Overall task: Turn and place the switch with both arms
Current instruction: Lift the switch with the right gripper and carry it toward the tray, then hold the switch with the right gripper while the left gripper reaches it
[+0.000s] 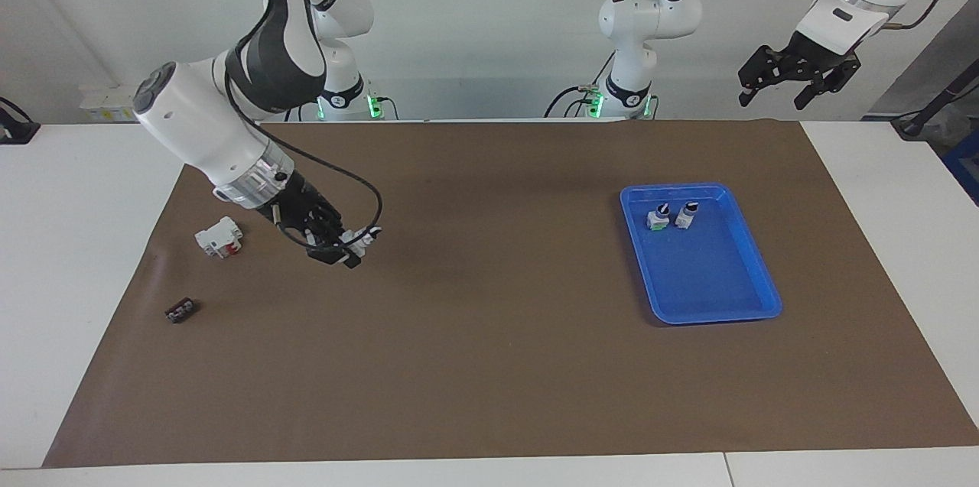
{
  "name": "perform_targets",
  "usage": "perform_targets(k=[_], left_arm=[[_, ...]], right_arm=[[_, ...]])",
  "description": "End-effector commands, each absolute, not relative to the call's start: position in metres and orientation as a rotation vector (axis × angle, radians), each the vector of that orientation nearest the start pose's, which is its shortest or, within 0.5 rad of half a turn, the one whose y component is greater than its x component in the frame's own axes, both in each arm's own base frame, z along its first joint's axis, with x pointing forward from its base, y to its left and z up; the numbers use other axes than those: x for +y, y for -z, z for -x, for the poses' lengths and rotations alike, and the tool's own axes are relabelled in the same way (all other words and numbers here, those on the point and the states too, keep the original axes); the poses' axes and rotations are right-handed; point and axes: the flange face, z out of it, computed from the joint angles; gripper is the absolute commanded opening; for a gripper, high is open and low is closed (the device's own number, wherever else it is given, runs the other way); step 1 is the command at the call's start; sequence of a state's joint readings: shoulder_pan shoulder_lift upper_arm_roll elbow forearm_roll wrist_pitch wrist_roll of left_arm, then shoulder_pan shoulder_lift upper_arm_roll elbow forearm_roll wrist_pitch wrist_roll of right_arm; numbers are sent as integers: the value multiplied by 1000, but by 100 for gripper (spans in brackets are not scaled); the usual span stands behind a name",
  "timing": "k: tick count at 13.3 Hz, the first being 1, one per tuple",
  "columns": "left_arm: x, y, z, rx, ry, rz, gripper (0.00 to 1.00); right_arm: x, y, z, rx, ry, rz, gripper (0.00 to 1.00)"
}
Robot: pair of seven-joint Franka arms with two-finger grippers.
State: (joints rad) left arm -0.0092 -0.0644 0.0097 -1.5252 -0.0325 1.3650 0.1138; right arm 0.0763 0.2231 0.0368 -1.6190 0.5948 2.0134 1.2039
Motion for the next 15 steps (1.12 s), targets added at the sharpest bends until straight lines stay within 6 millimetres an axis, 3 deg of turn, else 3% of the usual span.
perform_targets(k=[1, 4, 6, 8, 10, 12, 15], left_arm=[[-3, -663, -504, 179, -155, 3171, 100], [-10, -664, -502, 195, -161, 3169, 100], [-21, -657, -498, 219, -190, 3165, 100], [-40, -666, -493, 219, -149, 3176, 100], [-68, -670, -490, 175, -155, 3257, 100], [-84, -675, -491, 45, -168, 3365, 100], [-103, -685, -491, -114, -229, 3512, 100]], right_arm=[[140, -553, -633, 1586, -466, 1837, 0], [199, -569, -620, 1580, -623, 1687, 0], [241, -587, -611, 1523, -631, 1650, 0], [275, -597, -601, 1537, -665, 1600, 0], [321, -600, -584, 1533, -654, 1586, 0], [362, -597, -562, 1498, -660, 1652, 0], [404, -591, -538, 1526, -655, 1727, 0]])
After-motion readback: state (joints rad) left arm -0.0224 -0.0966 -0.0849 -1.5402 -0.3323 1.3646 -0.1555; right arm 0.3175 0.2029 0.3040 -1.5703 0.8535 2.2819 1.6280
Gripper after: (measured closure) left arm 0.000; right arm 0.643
